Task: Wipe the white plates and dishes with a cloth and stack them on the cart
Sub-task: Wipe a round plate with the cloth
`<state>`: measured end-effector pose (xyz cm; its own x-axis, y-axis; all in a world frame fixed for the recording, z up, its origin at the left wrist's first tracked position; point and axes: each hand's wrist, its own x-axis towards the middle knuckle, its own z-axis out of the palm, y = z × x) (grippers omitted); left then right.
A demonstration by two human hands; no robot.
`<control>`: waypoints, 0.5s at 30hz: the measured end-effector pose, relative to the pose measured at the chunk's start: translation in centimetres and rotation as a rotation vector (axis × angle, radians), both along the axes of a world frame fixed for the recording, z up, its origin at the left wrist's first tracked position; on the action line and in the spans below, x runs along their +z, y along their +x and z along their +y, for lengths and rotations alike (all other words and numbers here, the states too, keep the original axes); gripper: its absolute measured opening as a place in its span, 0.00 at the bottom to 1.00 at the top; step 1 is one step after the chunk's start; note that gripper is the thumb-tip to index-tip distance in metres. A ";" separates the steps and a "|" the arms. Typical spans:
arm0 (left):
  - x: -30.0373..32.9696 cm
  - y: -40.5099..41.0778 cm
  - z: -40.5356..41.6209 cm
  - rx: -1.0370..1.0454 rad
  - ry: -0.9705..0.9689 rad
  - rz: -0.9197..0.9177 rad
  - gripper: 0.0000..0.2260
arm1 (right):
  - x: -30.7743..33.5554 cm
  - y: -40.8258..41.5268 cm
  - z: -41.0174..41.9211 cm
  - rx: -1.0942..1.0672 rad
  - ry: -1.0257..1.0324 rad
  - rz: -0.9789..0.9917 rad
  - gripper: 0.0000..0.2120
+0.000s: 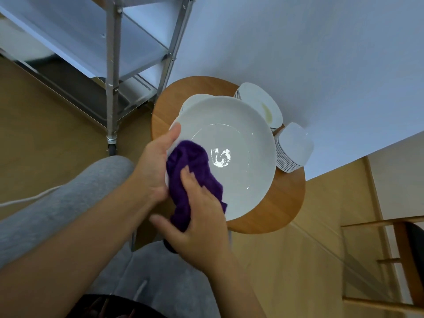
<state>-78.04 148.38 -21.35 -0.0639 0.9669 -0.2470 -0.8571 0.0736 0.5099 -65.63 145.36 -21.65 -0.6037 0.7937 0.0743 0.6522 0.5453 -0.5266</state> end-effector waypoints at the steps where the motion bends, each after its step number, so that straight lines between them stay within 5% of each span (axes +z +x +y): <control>1: 0.1 -0.1 0.0 -0.012 0.005 -0.030 0.18 | -0.4 0.9 0.1 0.038 0.171 -0.109 0.40; 5: 0.5 -0.1 0.1 -0.125 0.069 -0.047 0.17 | -0.4 3.6 0.9 -0.002 0.480 -0.364 0.46; 11: 1.8 -0.2 0.4 -0.184 0.020 0.075 0.13 | -0.6 3.5 0.3 -0.185 0.630 -0.270 0.33; 15: 2.6 -0.5 0.8 -0.238 0.011 0.281 0.23 | 1.0 3.3 0.3 -0.243 0.302 -0.172 0.28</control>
<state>-78.56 149.13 -18.72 0.0989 0.9655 -0.2410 -0.6431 0.2469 0.7249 -62.38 145.65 -20.65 -0.4252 0.8726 0.2403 0.8454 0.4777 -0.2388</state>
